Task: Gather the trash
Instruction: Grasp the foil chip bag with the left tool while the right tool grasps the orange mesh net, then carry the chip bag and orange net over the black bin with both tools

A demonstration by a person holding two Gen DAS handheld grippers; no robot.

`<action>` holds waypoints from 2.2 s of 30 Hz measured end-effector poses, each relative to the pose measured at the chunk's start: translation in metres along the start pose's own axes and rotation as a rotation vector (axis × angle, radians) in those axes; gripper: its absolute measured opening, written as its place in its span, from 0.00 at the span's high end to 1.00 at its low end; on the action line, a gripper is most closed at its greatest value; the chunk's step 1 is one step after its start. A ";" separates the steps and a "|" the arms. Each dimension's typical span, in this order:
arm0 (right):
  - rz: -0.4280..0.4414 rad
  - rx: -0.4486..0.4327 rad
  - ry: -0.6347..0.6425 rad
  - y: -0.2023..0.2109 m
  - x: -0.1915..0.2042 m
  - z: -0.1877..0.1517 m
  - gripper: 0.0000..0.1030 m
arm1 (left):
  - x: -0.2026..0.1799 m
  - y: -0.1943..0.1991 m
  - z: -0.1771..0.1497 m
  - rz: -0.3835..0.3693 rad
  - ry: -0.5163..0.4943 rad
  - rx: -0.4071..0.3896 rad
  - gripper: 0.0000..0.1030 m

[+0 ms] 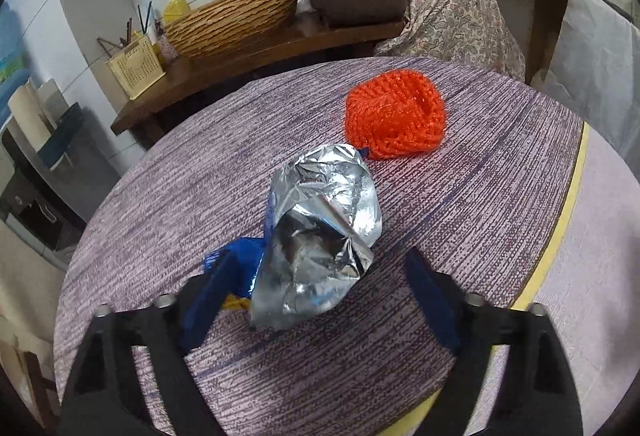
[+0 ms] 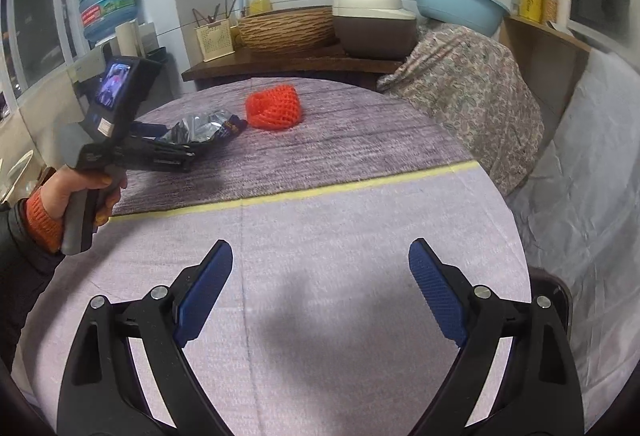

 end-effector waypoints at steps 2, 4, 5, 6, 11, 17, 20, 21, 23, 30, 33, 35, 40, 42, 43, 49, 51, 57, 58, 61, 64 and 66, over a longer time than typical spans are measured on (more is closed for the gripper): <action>0.009 0.003 0.004 -0.010 0.005 0.009 0.14 | 0.001 0.002 0.000 0.017 -0.018 -0.004 0.47; 0.035 0.017 -0.018 -0.022 0.010 0.016 0.14 | 0.000 0.004 -0.001 0.011 -0.030 -0.012 0.58; 0.054 0.029 -0.034 -0.031 0.014 0.021 0.14 | 0.000 0.004 -0.001 0.007 -0.036 -0.012 0.68; 0.063 0.039 -0.045 -0.038 0.017 0.025 0.14 | -0.001 0.003 -0.002 -0.004 -0.039 -0.012 0.73; 0.065 0.035 -0.054 -0.075 0.036 0.051 0.14 | -0.002 -0.004 -0.007 -0.054 -0.022 0.020 0.96; 0.090 0.025 -0.091 -0.124 0.062 0.089 0.14 | -0.003 -0.001 -0.008 -0.077 -0.016 0.016 0.96; 0.100 0.030 -0.160 -0.149 0.066 0.108 0.14 | -0.001 -0.002 -0.009 -0.099 0.005 0.015 0.96; 0.106 0.039 -0.188 -0.158 0.067 0.113 0.14 | -0.001 -0.002 -0.009 -0.106 0.012 0.014 0.96; 0.103 0.067 -0.210 -0.180 0.071 0.121 0.14 | -0.001 -0.002 -0.009 -0.108 0.012 0.012 0.96; 0.016 0.168 -0.184 -0.232 0.080 0.112 0.44 | -0.003 0.002 -0.010 -0.127 0.018 0.000 0.97; 0.014 0.182 -0.172 -0.241 0.080 0.104 0.65 | -0.001 0.003 -0.012 -0.131 0.024 -0.004 0.97; 0.028 0.183 -0.165 -0.240 0.081 0.102 0.76 | 0.000 0.004 -0.012 -0.135 0.034 -0.007 0.97; 0.033 0.158 -0.148 -0.228 0.078 0.099 0.84 | 0.002 0.008 -0.016 -0.150 0.062 -0.020 0.97; 0.047 0.151 -0.172 -0.219 0.073 0.096 0.85 | 0.003 0.012 -0.019 -0.170 0.083 -0.027 0.97; 0.058 0.151 -0.183 -0.215 0.072 0.095 0.85 | 0.003 0.014 -0.020 -0.176 0.091 -0.033 0.97; 0.092 0.124 -0.163 -0.174 0.065 0.083 0.85 | 0.013 0.037 -0.028 -0.227 0.140 -0.090 0.97; 0.105 0.104 -0.152 -0.155 0.063 0.079 0.85 | 0.015 0.048 -0.033 -0.249 0.161 -0.107 0.97; 0.131 0.060 -0.113 -0.107 0.057 0.063 0.85 | 0.002 0.081 -0.044 -0.276 0.163 -0.154 0.97; 0.135 0.056 -0.113 -0.100 0.055 0.060 0.85 | -0.002 0.087 -0.045 -0.278 0.158 -0.162 0.97; 0.153 0.045 -0.132 -0.074 0.045 0.051 0.85 | -0.018 0.107 -0.047 -0.291 0.138 -0.190 0.97; 0.138 0.010 -0.127 -0.043 0.030 0.043 0.85 | -0.041 0.127 -0.046 -0.315 0.108 -0.214 0.97; 0.123 -0.017 -0.120 -0.025 0.017 0.040 0.85 | -0.055 0.139 -0.044 -0.332 0.094 -0.231 0.97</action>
Point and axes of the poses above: each gripper's, at about its wrist camera, not at the fingertips, and y roughly against the way its jaws point, x to its left, z to its top, the point moved 8 cm from there along -y, roughly the way its jaws point, and after that the axes turned 14 degrees about -y, right-handed, at the moved point
